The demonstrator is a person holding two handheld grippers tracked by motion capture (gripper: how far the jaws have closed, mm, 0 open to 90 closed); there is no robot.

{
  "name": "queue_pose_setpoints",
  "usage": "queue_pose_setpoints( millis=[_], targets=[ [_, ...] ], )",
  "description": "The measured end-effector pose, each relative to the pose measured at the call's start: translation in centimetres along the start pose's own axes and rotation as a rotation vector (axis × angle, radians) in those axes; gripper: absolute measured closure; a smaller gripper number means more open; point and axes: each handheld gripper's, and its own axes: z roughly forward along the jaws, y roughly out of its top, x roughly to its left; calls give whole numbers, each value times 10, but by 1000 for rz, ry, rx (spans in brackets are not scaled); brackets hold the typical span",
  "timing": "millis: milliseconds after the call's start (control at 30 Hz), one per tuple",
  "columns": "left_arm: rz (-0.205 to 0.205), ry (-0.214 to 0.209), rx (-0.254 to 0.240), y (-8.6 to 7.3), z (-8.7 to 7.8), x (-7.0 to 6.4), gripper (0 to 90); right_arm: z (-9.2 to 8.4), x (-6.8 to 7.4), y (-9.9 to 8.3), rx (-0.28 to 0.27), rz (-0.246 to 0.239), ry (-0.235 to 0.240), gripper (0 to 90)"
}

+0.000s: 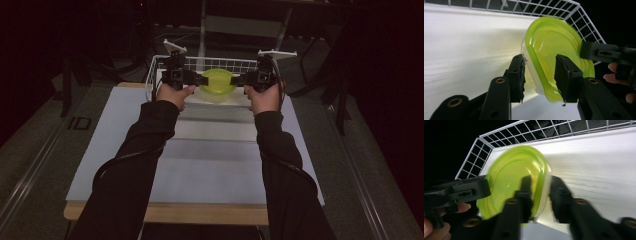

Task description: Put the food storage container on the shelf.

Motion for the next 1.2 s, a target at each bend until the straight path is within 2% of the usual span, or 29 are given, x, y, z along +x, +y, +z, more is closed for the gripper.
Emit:
queue_pose_setpoints(
  millis=[67, 100, 167, 233, 300, 333, 400, 467, 533, 667, 867, 967, 1033, 1067, 1100, 1133, 1200],
  targets=[
    [-2, -7, -8, 0, 1, 2, 594, 1, 0, 0, -2, -1, 1, 669],
    [0, 5, -24, 0, 1, 3, 587, 2, 1, 1, -4, -14, -7, 602],
    [23, -5, -32, 0, -1, 2, 541, 1, 1, 1, -18, -13, 1, 583],
    [21, -12, -36, 0, -3, 3, 516, 0, 4, 1, -24, -34, -6, 531],
    [21, -7, -39, 0, -5, 3, 515, -1, 5, 1, -22, -45, -13, 522],
    [24, -19, -46, -1, -10, 3, 515, -1, 7, 1, -15, -53, -15, 500],
    [30, -24, -45, -2, -15, 2, 505, -5, 11, 0, -10, -89, -32, 471],
    [42, -22, -55, -4, -21, 1, 499, -9, 13, -1, -15, -114, -54, 469],
    [50, -44, -59, -7, -28, 1, 499, -13, 13, -2, -14, -122, -56, 466],
    [79, -51, -77, -15, -41, -3, 499, -21, 15, -9, -26, -166, -86, 454],
    [104, -79, -92, -34, -52, -2, 499, -30, 18, -25, -46, -211, -65, 467],
    [161, -109, -105, -48, -57, -1, 488, -29, 20, -38, -52, -228, -49, 553],
    [177, -133, -118, -57, -61, 3, 469, -27, 21, -46, -40, -260, -76, 709],
    [177, -133, -118, -57, -61, 3, 461, -27, 21, -46, -40, -260, -76, 709],
    [177, -133, -118, -57, -61, 3, 461, -26, 21, -51, -48, -268, -86, 811],
    [179, -170, -134, -74, -66, 10, 424, -22, 19, -59, -52, -279, -95, 900],
    [195, -191, -128, -84, -67, 14, 398, -16, 17, -64, -35, -279, -85, 900]
  ],
)
